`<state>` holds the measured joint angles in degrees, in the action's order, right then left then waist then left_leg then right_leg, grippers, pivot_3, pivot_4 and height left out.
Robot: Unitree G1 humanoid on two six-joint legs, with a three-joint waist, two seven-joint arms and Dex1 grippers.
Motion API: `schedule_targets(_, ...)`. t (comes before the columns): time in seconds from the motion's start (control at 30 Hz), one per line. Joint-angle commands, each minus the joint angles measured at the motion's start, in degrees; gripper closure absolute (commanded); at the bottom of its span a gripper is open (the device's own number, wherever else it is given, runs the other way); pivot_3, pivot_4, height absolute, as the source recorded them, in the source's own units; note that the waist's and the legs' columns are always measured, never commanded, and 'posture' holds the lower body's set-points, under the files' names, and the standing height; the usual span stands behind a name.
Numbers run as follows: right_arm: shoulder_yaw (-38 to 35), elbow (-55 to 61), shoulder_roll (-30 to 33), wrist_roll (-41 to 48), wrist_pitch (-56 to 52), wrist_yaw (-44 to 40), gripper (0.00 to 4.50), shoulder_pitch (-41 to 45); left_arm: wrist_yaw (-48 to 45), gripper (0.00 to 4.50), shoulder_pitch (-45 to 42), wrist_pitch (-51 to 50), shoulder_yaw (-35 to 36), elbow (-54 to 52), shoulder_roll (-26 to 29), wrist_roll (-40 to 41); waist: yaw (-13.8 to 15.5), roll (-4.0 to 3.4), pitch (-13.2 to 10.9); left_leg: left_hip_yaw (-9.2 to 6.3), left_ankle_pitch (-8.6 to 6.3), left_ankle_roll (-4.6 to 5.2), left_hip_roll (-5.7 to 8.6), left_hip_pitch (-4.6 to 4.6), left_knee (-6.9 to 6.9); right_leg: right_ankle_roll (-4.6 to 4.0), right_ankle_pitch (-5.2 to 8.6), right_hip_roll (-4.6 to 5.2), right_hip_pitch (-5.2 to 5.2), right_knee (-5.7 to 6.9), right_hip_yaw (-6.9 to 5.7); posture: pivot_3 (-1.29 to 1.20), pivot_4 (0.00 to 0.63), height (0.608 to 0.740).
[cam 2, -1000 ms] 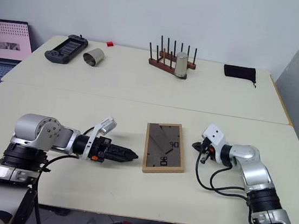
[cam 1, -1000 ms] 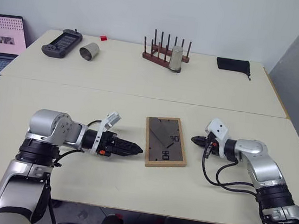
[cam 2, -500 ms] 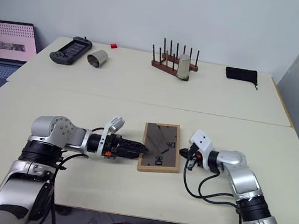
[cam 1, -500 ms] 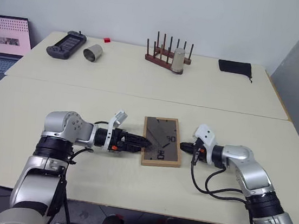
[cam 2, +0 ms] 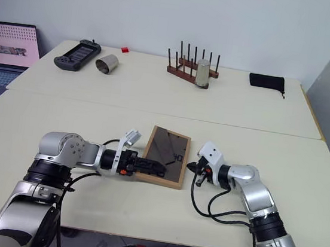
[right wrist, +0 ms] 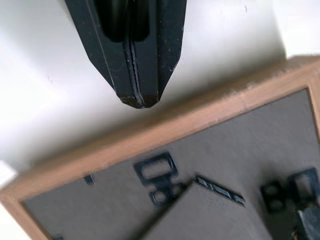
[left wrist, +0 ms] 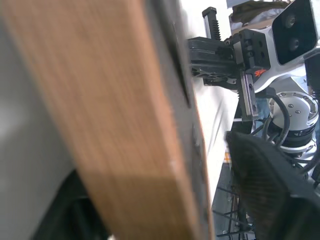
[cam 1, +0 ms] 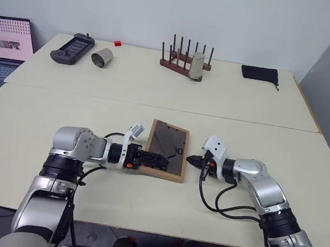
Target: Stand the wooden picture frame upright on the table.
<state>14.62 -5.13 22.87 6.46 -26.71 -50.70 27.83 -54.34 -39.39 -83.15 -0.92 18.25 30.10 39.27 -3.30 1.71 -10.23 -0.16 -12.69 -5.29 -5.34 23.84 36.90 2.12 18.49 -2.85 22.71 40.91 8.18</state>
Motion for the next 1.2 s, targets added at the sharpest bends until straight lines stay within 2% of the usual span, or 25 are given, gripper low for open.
schedule_targets(0.03, -1.9, 0.8, 1.6, 0.4, 0.9, 0.3, 4.5, -0.4, -0.8, 2.21, -0.8, -1.0, 1.8, -3.3, 1.3, 2.4, 0.0, 0.0, 0.0, 0.0, 0.0, 0.0, 0.0, 0.0, 0.0, 0.0, 0.0, 0.0, 0.0, 0.0, 0.0, 0.0, 0.15, 0.74)
schedule_targets(0.2, -3.8, -0.3, 3.1, 0.8, 1.0, 0.6, 4.5, 0.4, -1.3, 3.22, 0.1, -2.3, 2.2, -6.9, 2.0, 4.6, 0.0, 0.01, 0.0, 0.0, 0.0, 0.0, 0.0, 0.02, 0.0, 0.01, 0.0, 0.0, 0.0, -0.01, 0.0, 0.0, 0.15, 0.74)
schedule_targets(0.47, -9.9, 1.8, 5.9, 6.5, -6.4, -0.6, 4.5, 5.0, 2.5, 3.22, -3.5, -0.4, 6.3, -3.9, -0.5, 4.1, 0.0, 0.01, 0.0, 0.01, 0.0, 0.0, 0.0, 0.04, 0.0, 0.0, 0.0, 0.0, 0.04, -0.02, 0.02, 0.0, 0.15, 0.74)
schedule_targets(0.5, -10.8, 2.9, 5.9, 8.3, -8.3, -1.3, 4.14, 5.8, 3.3, 3.22, -3.9, -0.2, 7.4, -3.5, -1.0, 4.1, 0.0, 0.02, 0.0, 0.01, 0.0, 0.0, 0.0, 0.05, 0.0, 0.0, 0.0, 0.0, 0.04, -0.02, 0.02, 0.0, 0.15, 0.74)
schedule_targets(0.53, -11.7, 4.7, 5.7, 10.5, -10.9, -1.6, 4.05, 6.9, 3.8, 3.22, -4.1, 0.1, 8.2, -3.4, -1.4, 4.3, 0.0, 0.02, 0.0, 0.01, 0.0, 0.0, 0.0, 0.05, -0.01, 0.0, 0.0, 0.0, 0.04, -0.02, 0.01, 0.0, 0.15, 0.74)
schedule_targets(0.57, -12.7, 5.8, 4.9, 12.6, -13.4, -1.3, 3.63, 8.3, 4.6, 3.22, -4.1, 0.4, 9.0, -3.1, -1.8, 4.3, 0.0, 0.01, 0.0, 0.01, 0.0, 0.0, 0.0, 0.07, -0.01, 0.0, 0.0, 0.0, 0.06, -0.02, 0.02, 0.0, 0.15, 0.74)
schedule_targets(0.6, -13.4, 6.6, 4.4, 14.1, -15.1, -1.0, 3.53, 9.2, 5.1, 3.22, -4.0, 0.6, 9.5, -3.0, -2.1, 4.3, -0.1, 0.01, 0.0, 0.01, 0.0, 0.0, 0.0, 0.07, -0.01, 0.0, 0.0, 0.0, 0.06, -0.03, 0.02, 0.0, 0.15, 0.74)
schedule_targets(0.8, -14.5, 7.2, 0.6, 19.9, -22.9, 1.5, 2.29, 14.3, 6.8, 3.22, -3.0, 1.0, 10.7, -4.1, -3.8, 4.8, -0.2, 0.0, 0.0, 0.02, 0.0, 0.0, -0.02, 0.16, -0.06, -0.01, -0.01, -0.01, 0.2, -0.02, 0.03, 0.0, 0.15, 0.74)
schedule_targets(1.1, -10.1, 1.7, -4.2, 18.4, -20.4, 3.1, 0.1, 18.1, 6.5, 3.22, -4.1, 0.8, 10.1, -4.8, -4.5, 5.3, -0.1, 0.0, 0.0, 0.04, 0.01, -0.01, -0.01, 0.5, -0.01, -0.01, -0.01, 0.0, 0.52, 0.03, 0.03, 0.0, 0.15, 0.74)
schedule_targets(1.2, -8.5, 1.7, -5.0, 18.5, -20.0, 2.4, 0.01, 18.5, 6.4, 3.22, -3.5, 0.6, 9.8, -5.5, -4.3, 5.5, -0.1, -0.01, 0.0, 0.04, 0.01, -0.01, -0.02, 0.53, -0.02, -0.01, -0.01, 0.0, 0.56, 0.03, 0.02, 0.0, 0.15, 0.74)
